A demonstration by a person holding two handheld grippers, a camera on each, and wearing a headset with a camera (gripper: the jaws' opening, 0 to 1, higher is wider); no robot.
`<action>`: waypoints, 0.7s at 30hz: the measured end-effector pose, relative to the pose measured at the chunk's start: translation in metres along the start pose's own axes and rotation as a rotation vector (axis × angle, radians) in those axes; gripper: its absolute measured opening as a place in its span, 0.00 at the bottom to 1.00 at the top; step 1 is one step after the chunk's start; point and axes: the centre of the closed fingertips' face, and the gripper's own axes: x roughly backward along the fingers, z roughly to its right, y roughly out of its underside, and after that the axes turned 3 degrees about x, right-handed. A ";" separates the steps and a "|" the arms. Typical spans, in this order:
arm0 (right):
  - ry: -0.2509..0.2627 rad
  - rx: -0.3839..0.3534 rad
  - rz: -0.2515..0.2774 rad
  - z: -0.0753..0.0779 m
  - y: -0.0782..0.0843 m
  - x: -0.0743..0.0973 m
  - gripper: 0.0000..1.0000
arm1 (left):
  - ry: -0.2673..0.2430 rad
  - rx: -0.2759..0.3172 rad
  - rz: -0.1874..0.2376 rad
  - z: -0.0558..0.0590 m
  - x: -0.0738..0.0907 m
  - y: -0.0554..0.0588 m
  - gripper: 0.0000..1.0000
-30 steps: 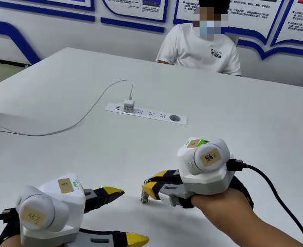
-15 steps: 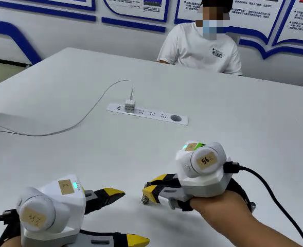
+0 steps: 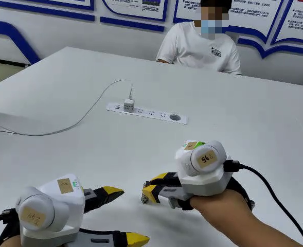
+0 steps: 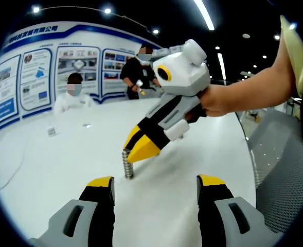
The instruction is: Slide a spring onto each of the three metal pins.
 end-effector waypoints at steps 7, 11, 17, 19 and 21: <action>0.012 -0.003 0.023 -0.001 -0.006 0.009 0.18 | -0.001 -0.005 0.004 0.000 0.000 -0.003 0.67; 0.016 -0.004 0.033 -0.005 -0.005 0.016 0.19 | -0.004 -0.008 0.007 0.000 0.000 -0.005 0.67; 0.022 0.000 0.040 -0.009 -0.001 0.026 0.20 | -0.008 -0.014 0.008 0.001 0.001 -0.006 0.68; 0.025 -0.002 0.043 -0.009 0.000 0.030 0.20 | -0.008 -0.016 0.011 0.002 0.001 -0.008 0.68; 0.029 -0.001 0.046 -0.009 0.002 0.035 0.21 | -0.010 -0.018 0.013 0.001 0.001 -0.009 0.69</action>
